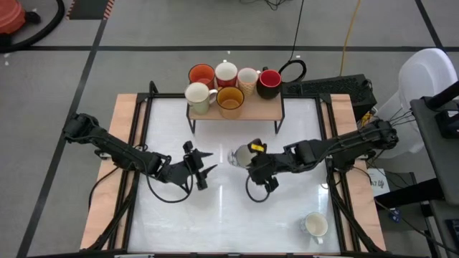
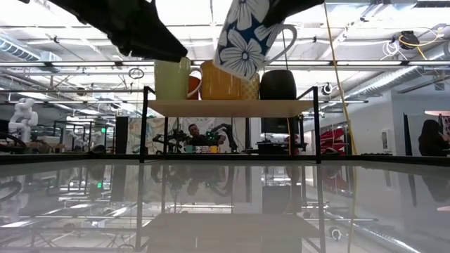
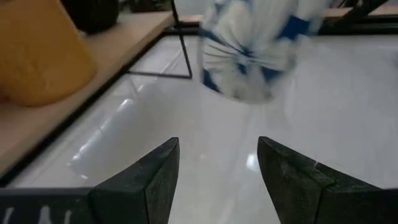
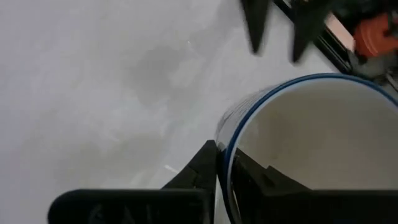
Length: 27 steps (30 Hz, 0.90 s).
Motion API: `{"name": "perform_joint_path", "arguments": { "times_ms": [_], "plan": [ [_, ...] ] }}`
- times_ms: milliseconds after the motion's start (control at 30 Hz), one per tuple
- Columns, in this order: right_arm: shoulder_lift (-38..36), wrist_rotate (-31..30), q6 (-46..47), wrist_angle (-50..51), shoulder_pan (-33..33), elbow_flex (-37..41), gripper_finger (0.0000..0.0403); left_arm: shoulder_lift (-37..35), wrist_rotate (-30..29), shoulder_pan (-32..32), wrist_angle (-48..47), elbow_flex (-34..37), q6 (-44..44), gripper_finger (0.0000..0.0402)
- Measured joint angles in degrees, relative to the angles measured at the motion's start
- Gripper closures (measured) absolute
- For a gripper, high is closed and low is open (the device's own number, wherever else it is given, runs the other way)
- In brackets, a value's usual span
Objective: Place coffee mugs
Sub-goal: Put the blue patterned mug on the shelf
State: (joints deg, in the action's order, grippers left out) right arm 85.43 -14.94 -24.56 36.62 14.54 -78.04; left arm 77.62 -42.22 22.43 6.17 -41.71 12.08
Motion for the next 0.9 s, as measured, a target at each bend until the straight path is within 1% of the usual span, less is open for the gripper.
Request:
{"name": "perform_joint_path", "arguments": {
  "times_ms": [100, 167, 233, 333, 400, 467, 600, 700, 900],
  "plan": [
    [0.00, 0.35, -2.52, 0.07, 0.19, 0.00, 0.0388, 0.00, 2.56, 0.14, 2.46, 0.00, -1.53, 0.0158],
    [0.00, 0.07, -4.87, 0.13, 0.14, 0.00, 0.0388, 0.00, 5.94, 0.20, 4.32, 0.00, -1.70, 0.0130],
    [0.00, 0.09, -8.31, 0.06, 0.24, 0.00, 0.0389, 0.00, 8.03, 0.18, 5.95, 0.00, -1.72, 0.0093],
    [0.00, 0.16, -13.29, -0.07, 0.48, 0.00, 0.0389, 0.00, 8.27, 0.16, 6.58, -0.02, -1.47, 0.0033],
    [0.00, 0.48, -15.44, -1.02, 0.62, 0.00, 0.0389, 0.00, 6.95, 0.16, 6.53, 0.00, -2.53, 0.0010],
    [0.00, 0.66, -16.65, -2.21, 0.61, 0.00, 0.0389, 0.00, 5.46, 0.16, 7.22, -0.01, -4.24, 0.0012],
    [0.00, 4.80, -17.69, -2.95, 0.53, 0.00, 0.0390, 0.00, 5.14, 0.64, 9.21, -0.02, -8.30, 0.0019],
    [0.00, 5.26, -18.20, -3.12, 0.62, 0.00, 0.0390, 0.00, 5.18, 1.12, 10.45, -0.02, -10.36, 0.0020],
    [0.00, 5.00, -19.70, -3.11, 0.53, 0.00, 0.0390, 0.00, 5.85, 0.63, 10.40, -0.02, -8.94, 0.0015]
  ]
}}
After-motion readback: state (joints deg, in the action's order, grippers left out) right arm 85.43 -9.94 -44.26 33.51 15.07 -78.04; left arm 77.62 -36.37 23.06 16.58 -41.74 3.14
